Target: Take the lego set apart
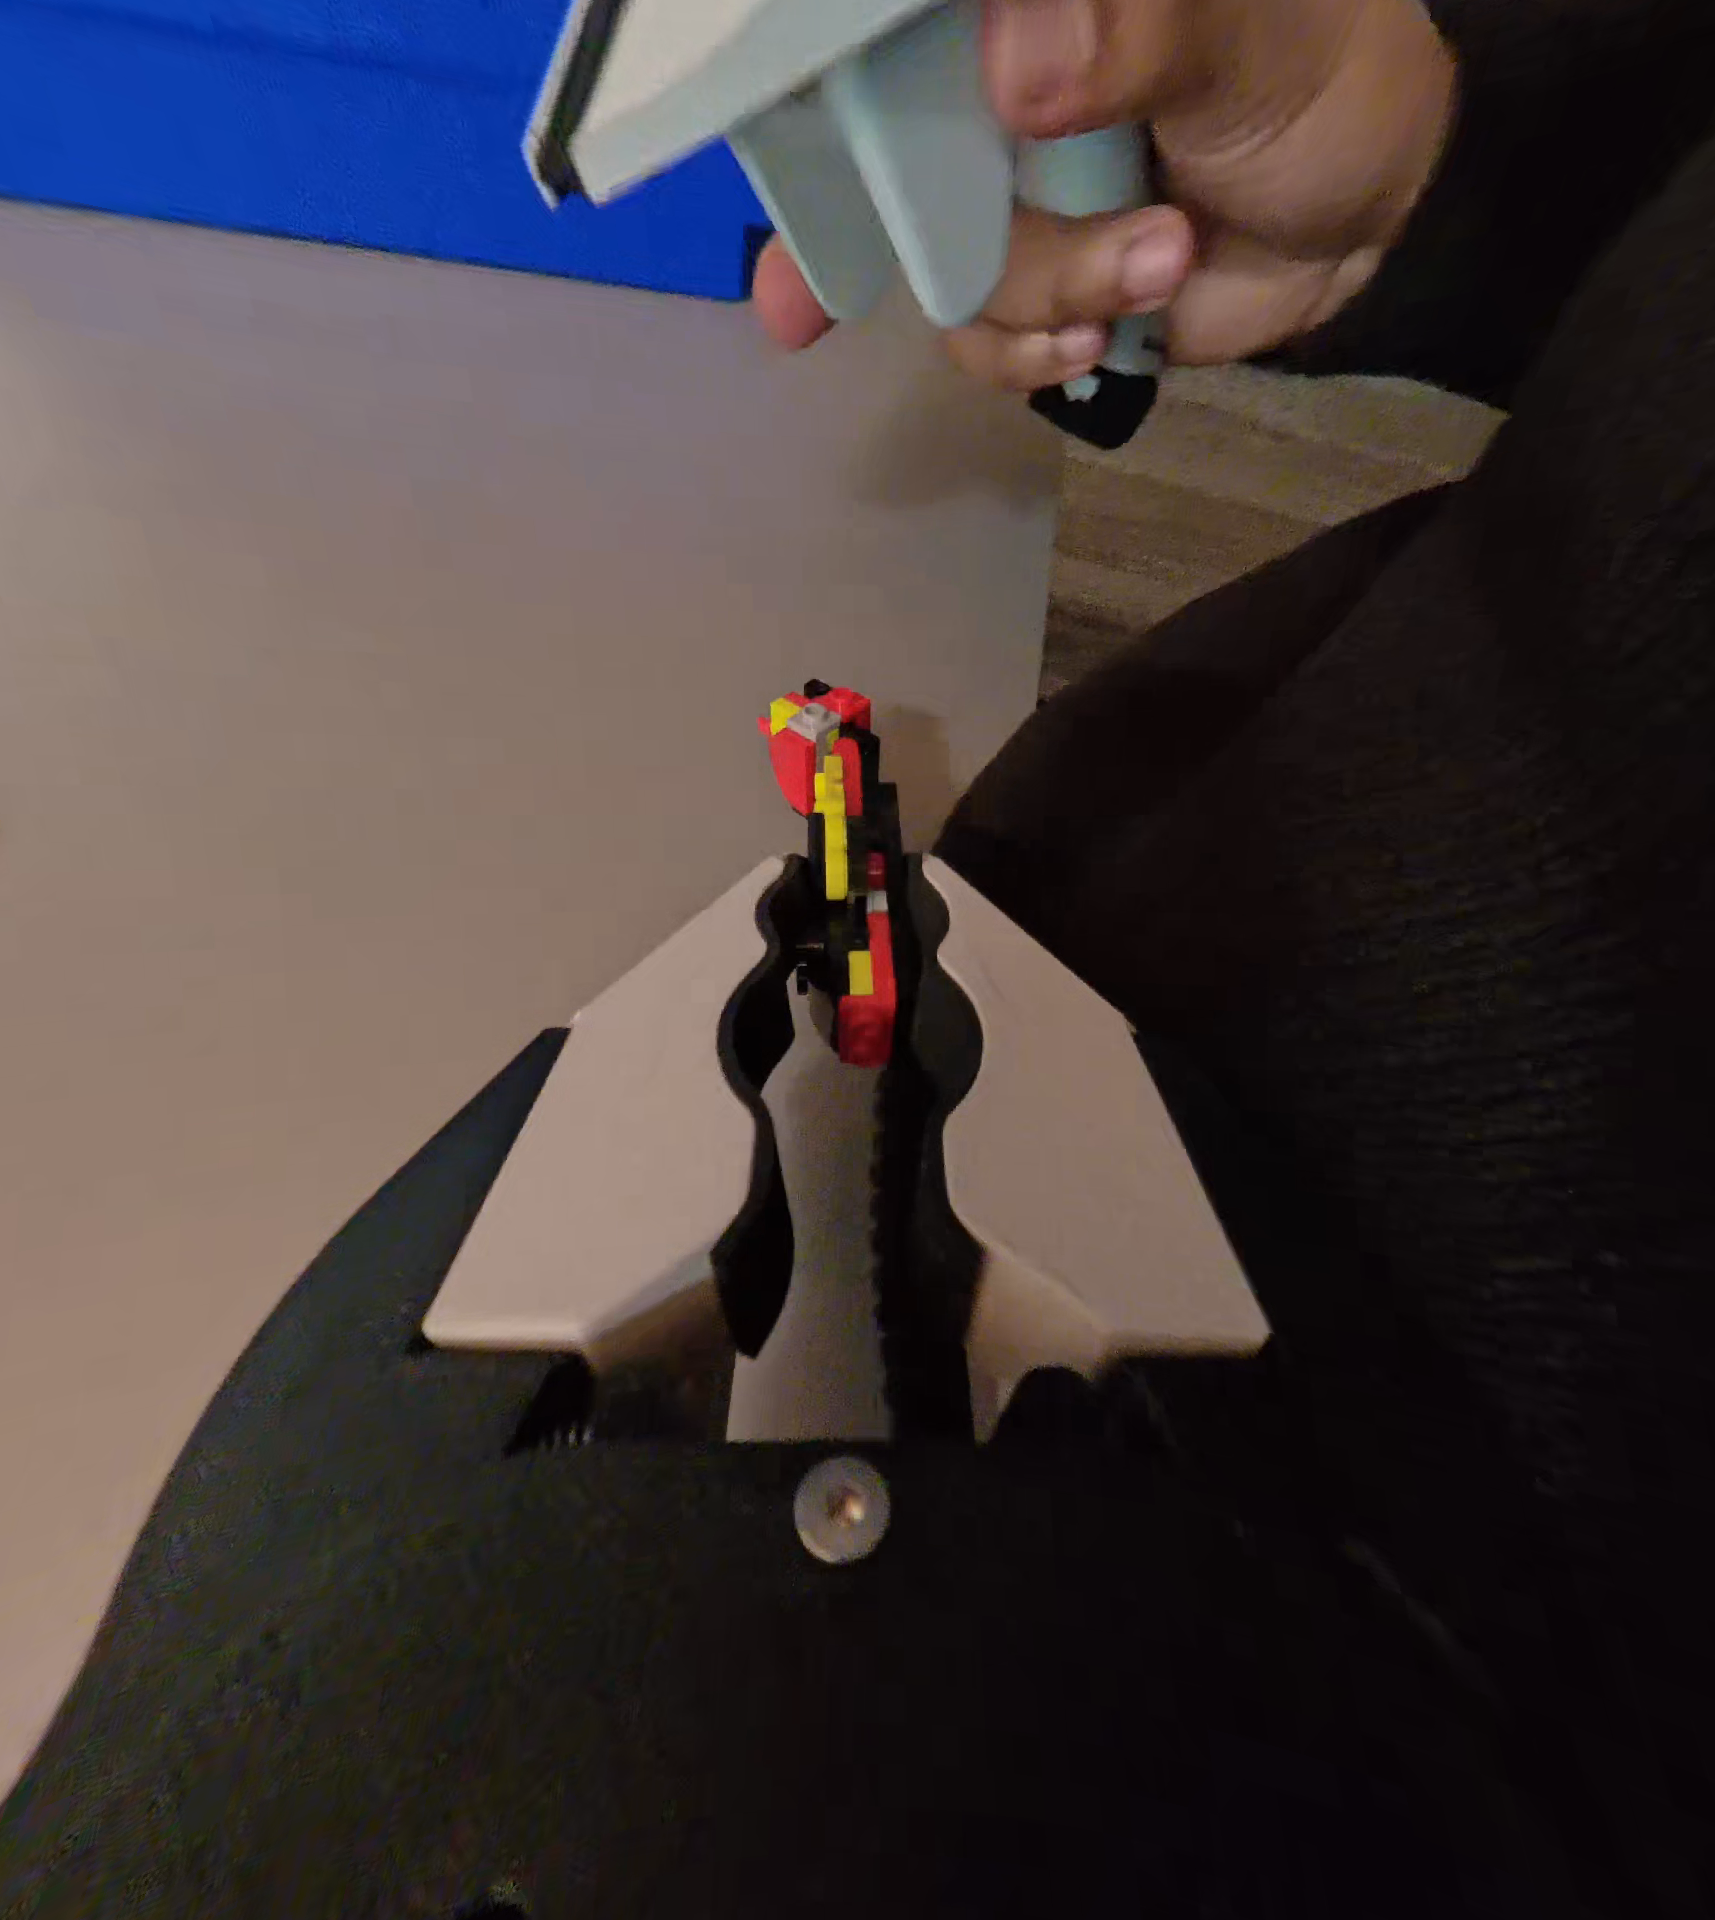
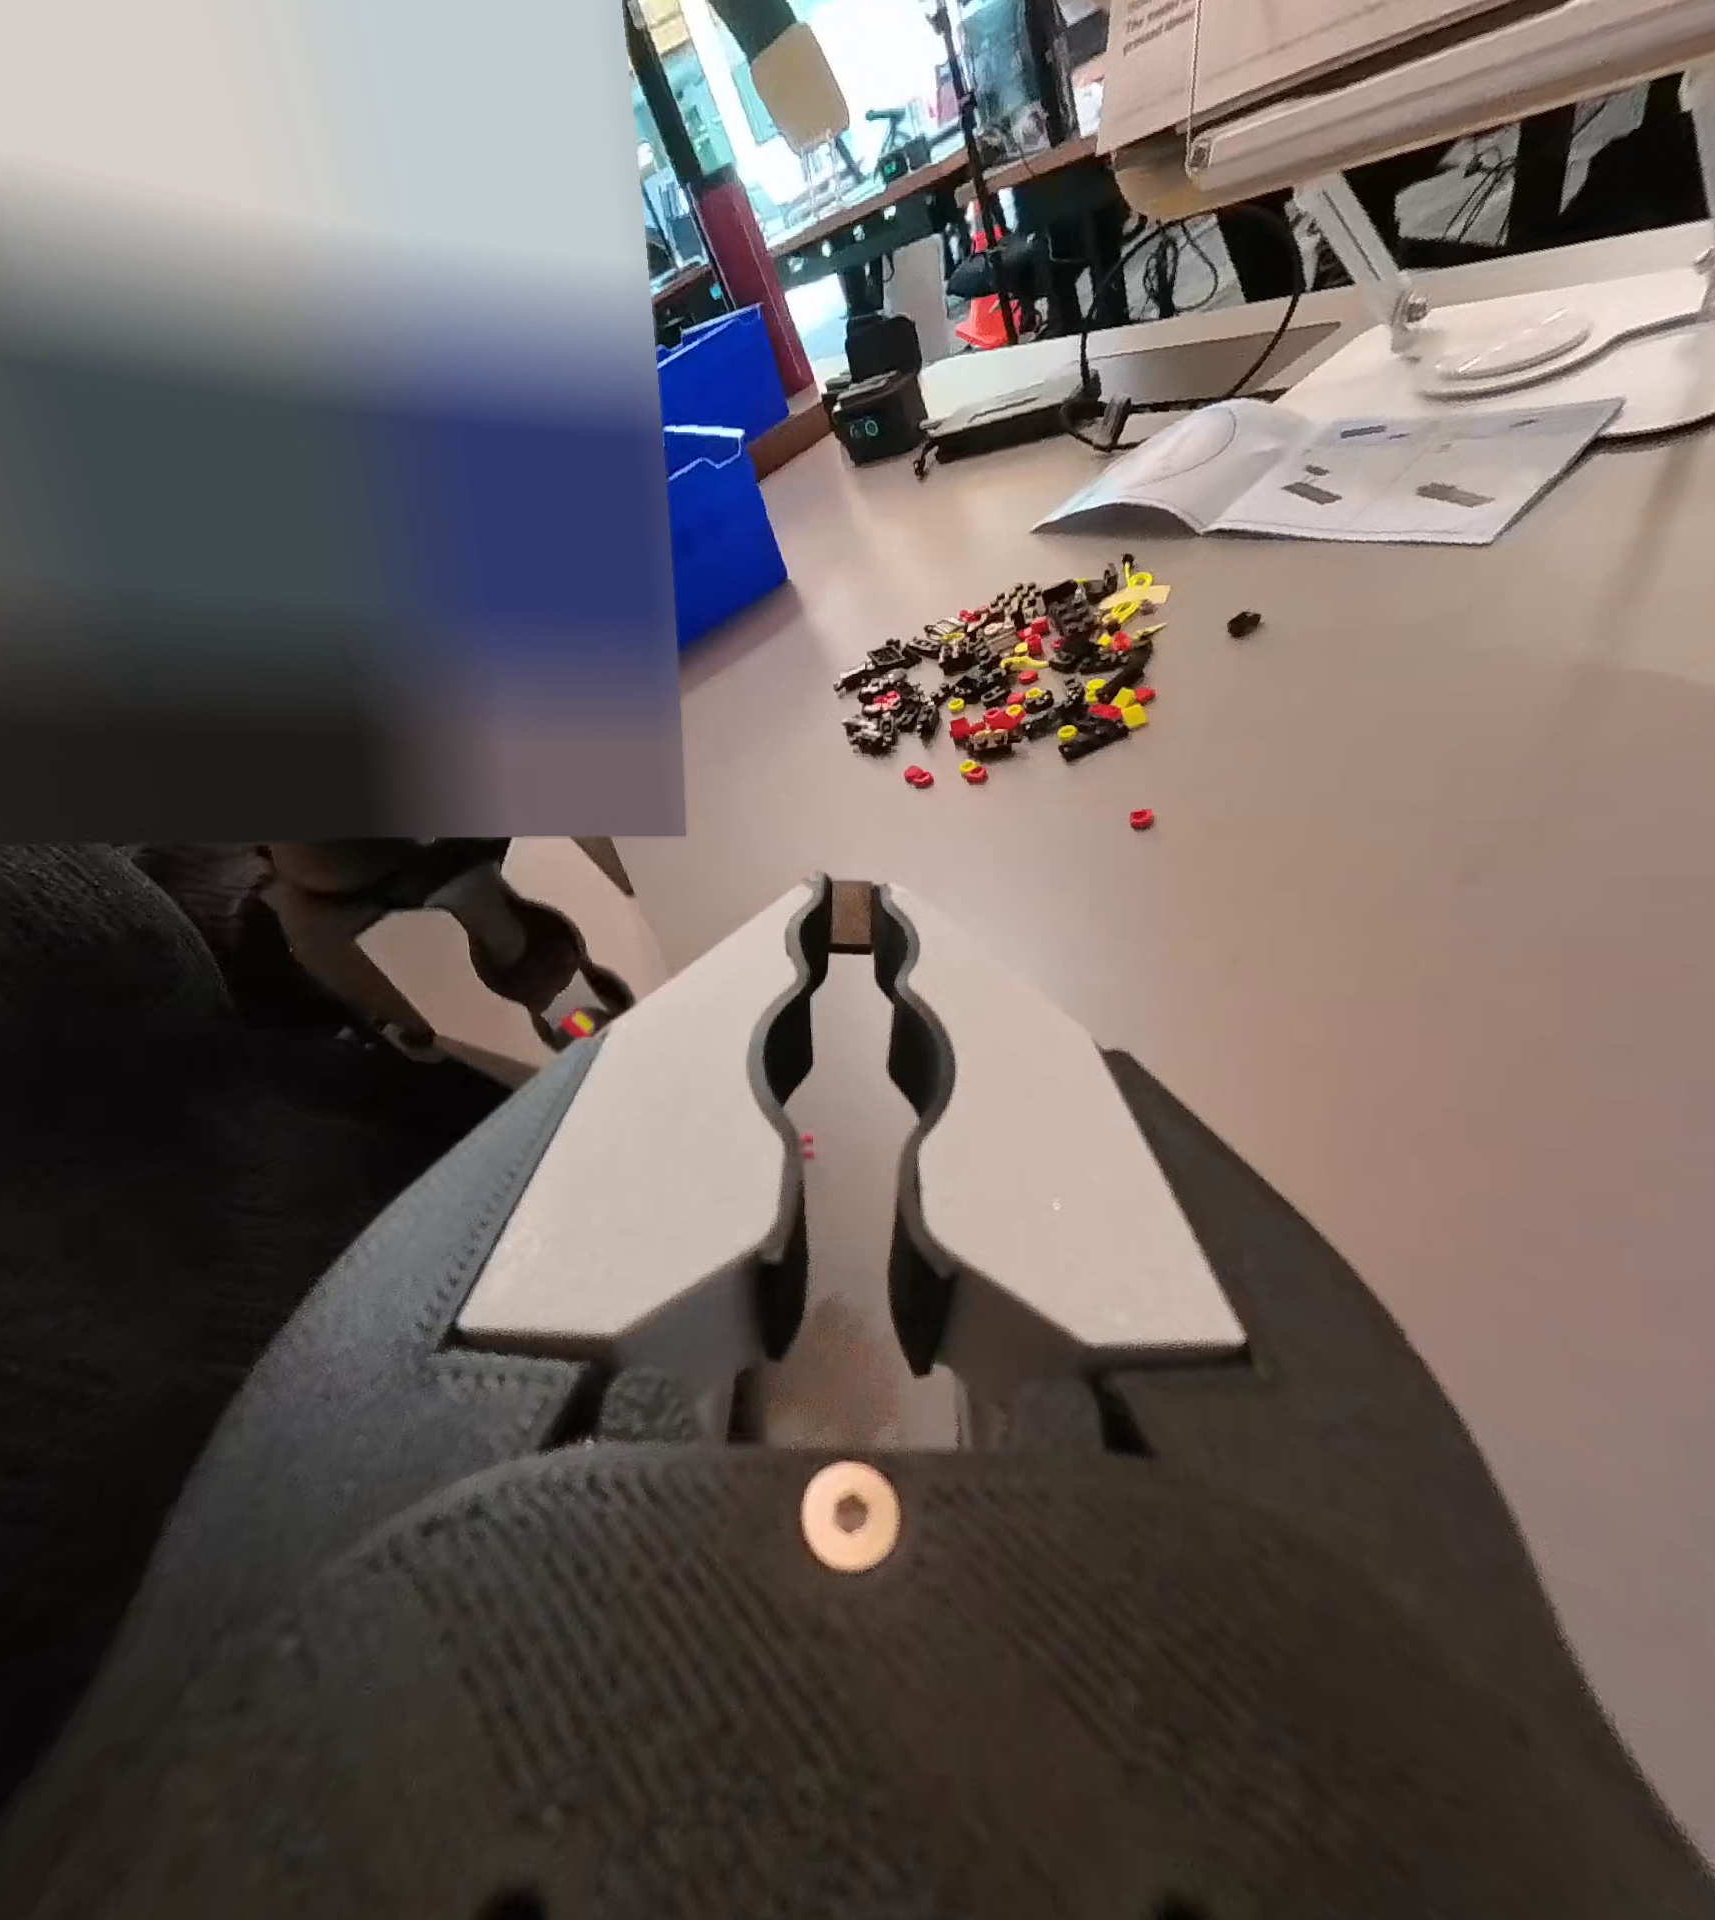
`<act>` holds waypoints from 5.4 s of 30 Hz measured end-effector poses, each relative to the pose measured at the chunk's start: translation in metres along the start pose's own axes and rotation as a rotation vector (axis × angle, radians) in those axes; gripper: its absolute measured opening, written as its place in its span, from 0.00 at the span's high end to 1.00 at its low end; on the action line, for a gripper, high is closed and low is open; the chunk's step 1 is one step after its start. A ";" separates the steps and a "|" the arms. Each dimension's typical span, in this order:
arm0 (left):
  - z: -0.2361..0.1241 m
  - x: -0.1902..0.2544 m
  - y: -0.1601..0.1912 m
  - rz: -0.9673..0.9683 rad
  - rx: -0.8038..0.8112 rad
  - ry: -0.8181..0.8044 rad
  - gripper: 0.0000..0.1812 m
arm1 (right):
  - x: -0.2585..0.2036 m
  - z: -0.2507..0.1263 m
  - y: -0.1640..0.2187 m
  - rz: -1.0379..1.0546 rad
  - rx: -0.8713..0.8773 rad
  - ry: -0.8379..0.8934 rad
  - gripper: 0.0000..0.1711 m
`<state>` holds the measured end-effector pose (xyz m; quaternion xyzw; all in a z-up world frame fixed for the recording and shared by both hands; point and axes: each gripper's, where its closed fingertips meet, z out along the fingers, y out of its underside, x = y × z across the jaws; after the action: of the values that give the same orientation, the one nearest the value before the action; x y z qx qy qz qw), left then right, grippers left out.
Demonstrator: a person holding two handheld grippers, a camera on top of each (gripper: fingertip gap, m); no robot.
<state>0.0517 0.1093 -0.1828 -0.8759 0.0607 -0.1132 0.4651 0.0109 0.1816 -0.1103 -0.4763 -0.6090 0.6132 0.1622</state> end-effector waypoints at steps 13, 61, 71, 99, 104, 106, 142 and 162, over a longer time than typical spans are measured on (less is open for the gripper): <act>-0.018 -0.014 -0.016 -0.193 0.136 0.061 0.90 | 0.040 0.091 0.050 -0.134 -0.315 0.048 0.94; -0.041 -0.009 -0.027 -0.870 0.248 0.621 0.90 | -0.042 0.025 0.050 -0.858 -0.187 -0.129 0.88; -0.037 -0.003 -0.014 -0.730 0.154 0.547 0.90 | -0.048 0.026 0.072 -1.015 -0.290 -0.163 0.91; -0.011 -0.002 -0.023 0.073 0.161 -0.002 0.65 | -0.050 0.033 0.056 -0.356 -0.277 -0.251 0.91; -0.011 -0.012 -0.027 0.227 0.161 -0.175 0.75 | -0.053 0.037 0.052 -0.072 -0.268 -0.303 0.91; -0.011 -0.019 -0.026 0.290 0.142 -0.254 0.83 | -0.053 0.039 0.052 0.084 -0.264 -0.332 0.92; -0.009 -0.031 -0.017 0.258 0.041 -0.321 0.89 | -0.042 0.048 0.052 0.665 -0.201 -0.403 0.92; -0.027 -0.045 -0.031 -0.028 0.192 -0.251 0.89 | 0.036 0.080 0.059 0.153 -0.304 -0.010 0.88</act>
<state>0.0012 0.1147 -0.1495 -0.8354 -0.0214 -0.0146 0.5490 -0.0467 0.1499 -0.1931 -0.5373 -0.6574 0.5270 0.0381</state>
